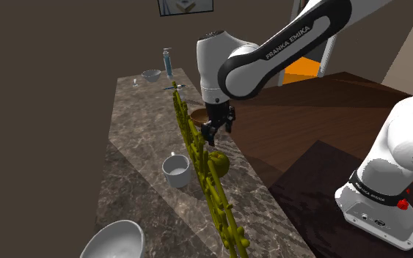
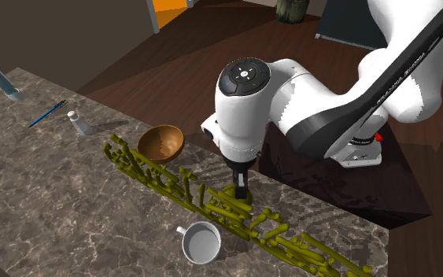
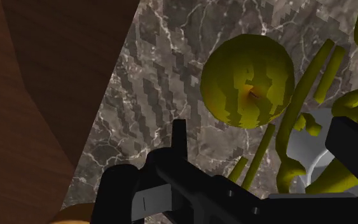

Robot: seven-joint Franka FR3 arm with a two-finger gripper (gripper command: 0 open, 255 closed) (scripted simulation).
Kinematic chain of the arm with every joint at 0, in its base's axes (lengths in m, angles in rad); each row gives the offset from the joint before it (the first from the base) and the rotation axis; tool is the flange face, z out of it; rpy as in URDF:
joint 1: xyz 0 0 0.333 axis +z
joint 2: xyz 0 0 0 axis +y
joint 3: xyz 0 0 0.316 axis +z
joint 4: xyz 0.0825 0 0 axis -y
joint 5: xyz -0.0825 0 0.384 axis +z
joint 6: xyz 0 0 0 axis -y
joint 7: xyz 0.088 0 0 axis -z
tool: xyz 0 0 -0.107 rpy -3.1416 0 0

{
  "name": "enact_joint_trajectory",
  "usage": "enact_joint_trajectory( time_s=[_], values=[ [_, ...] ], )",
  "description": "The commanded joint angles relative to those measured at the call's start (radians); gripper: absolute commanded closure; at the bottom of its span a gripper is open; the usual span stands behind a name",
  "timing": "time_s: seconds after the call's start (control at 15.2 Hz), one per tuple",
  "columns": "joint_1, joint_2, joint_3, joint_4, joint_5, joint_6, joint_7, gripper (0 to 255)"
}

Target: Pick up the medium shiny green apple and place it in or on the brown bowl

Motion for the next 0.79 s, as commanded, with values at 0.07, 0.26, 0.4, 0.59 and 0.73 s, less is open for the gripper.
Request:
enact_joint_trajectory(
  time_s=[0.07,0.26,0.4,0.59,0.73],
  values=[
    [0.016,0.073,0.015,0.021,-0.02,0.04,0.036,0],
    [0.017,0.096,0.014,0.003,-0.032,0.079,0.045,0],
    [0.018,0.113,0.013,-0.008,-0.041,0.106,0.051,0],
    [0.019,0.126,0.011,-0.016,-0.048,0.126,0.056,0],
    [0.019,0.126,0.011,-0.016,-0.048,0.126,0.056,0]
  ],
)
